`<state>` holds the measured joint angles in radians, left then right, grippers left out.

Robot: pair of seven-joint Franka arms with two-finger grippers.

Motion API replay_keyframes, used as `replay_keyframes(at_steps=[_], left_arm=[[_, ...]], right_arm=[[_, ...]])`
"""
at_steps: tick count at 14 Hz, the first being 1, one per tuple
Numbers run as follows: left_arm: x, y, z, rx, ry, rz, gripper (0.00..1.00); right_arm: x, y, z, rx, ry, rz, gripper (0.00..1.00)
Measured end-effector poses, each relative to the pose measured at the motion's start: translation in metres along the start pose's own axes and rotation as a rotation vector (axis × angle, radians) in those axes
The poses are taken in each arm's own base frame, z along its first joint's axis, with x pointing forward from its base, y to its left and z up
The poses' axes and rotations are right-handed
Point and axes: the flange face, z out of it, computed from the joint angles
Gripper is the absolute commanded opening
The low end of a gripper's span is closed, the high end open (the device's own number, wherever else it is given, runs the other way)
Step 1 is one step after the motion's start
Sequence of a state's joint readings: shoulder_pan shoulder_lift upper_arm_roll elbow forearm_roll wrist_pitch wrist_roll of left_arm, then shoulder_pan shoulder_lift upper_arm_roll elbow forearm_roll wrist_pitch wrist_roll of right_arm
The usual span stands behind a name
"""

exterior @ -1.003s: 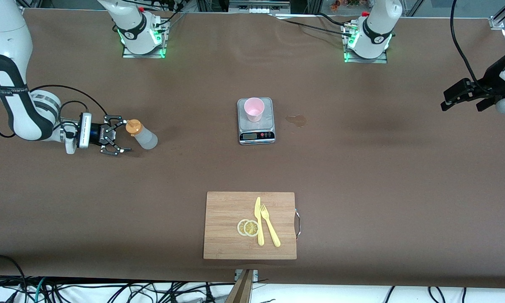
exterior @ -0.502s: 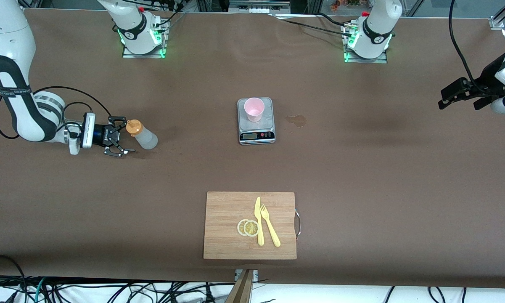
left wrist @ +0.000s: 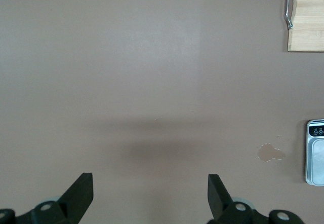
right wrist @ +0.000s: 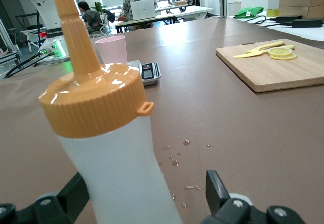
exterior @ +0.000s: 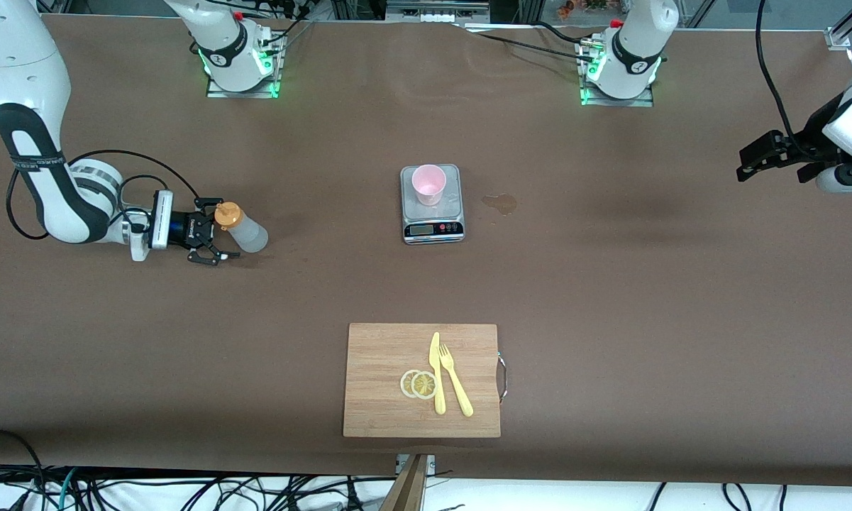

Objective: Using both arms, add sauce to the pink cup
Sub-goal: 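Close the right gripper around the squeeze bottle body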

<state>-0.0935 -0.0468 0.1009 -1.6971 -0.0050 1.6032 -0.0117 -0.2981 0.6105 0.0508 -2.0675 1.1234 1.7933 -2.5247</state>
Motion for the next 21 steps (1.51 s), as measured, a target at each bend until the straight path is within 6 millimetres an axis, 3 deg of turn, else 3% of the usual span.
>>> replay_keyframes(at_steps=[9,11,15,21], left_arm=[[-0.002,0.013,0.002,0.005,-0.018,0.025,1.0],[-0.002,0.012,0.002,0.014,-0.018,0.025,1.0],[-0.002,0.012,0.002,0.015,-0.018,0.025,1.0],[-0.002,0.012,0.002,0.015,-0.018,0.025,1.0]], right_arm=[[-0.001,-0.008,0.012,0.0,0.04,-0.026,0.97],[-0.003,-0.01,0.014,-0.004,0.047,-0.034,0.82],[-0.003,-0.01,0.014,-0.007,0.05,-0.039,0.72],[-0.003,-0.008,0.011,-0.016,0.044,-0.045,0.48]])
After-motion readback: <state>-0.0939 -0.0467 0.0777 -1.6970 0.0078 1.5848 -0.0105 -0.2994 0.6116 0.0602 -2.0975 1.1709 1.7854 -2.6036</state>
